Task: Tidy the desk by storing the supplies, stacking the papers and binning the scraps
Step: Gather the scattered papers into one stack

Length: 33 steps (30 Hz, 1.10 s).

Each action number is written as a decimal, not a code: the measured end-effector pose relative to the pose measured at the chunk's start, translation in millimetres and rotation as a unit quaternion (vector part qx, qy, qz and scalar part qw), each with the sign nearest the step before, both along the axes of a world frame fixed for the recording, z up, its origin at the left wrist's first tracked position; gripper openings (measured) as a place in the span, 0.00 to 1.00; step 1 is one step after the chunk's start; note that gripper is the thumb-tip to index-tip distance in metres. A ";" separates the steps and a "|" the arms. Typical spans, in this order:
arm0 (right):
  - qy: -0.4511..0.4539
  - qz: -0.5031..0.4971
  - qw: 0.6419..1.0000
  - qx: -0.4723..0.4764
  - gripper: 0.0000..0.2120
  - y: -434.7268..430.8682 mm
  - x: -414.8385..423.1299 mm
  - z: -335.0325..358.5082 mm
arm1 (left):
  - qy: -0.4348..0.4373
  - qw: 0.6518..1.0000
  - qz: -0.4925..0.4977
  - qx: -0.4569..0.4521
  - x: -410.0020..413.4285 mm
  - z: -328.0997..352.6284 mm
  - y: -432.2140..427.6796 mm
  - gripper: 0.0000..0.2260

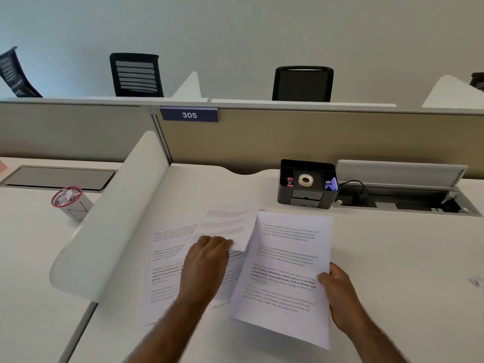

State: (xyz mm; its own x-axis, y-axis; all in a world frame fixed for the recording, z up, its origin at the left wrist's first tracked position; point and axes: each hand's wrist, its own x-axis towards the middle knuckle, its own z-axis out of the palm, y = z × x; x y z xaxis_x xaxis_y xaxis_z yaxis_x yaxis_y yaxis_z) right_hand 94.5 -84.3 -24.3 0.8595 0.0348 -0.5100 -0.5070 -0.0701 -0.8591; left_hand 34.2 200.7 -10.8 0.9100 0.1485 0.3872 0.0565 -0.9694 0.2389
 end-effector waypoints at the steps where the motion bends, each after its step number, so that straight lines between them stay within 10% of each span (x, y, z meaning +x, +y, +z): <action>1: 0.000 0.001 1.000 0.002 0.17 2.7 0.7 -0.5 | 0.010 0.999 -0.034 0.002 -9.3 3.0 -13.1 0.15; 16: 0.007 0.065 0.997 0.033 0.15 12.9 -7.7 5.5 | -0.022 0.954 -0.287 0.086 -69.4 -4.7 -90.7 0.08; 23: 0.004 0.078 0.994 0.075 0.16 -1.1 -6.7 12.6 | -0.001 0.979 0.033 -0.201 -55.5 38.7 -60.3 0.28; 25: 0.000 0.076 0.993 0.092 0.15 -3.5 -6.7 15.9 | 0.137 0.899 0.137 -0.393 -33.8 44.2 -33.8 0.36; 28: -0.004 0.094 0.991 0.091 0.15 -3.6 -8.0 25.7 | 0.205 0.635 0.077 -0.741 -17.8 41.4 -16.6 0.28; 33: 0.005 0.081 0.994 0.078 0.12 -4.1 -8.2 28.6 | 0.224 0.605 0.018 -0.764 -30.6 28.1 -35.3 0.19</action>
State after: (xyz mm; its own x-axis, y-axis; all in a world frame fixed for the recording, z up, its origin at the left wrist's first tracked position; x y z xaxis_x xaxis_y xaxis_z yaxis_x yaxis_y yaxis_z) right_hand 86.3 -88.4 4.3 0.8309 0.2520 -0.4961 -0.5084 -0.0186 -0.8609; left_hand 3.6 165.4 17.3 0.8582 0.0446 -0.5114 0.4619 0.3677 0.8071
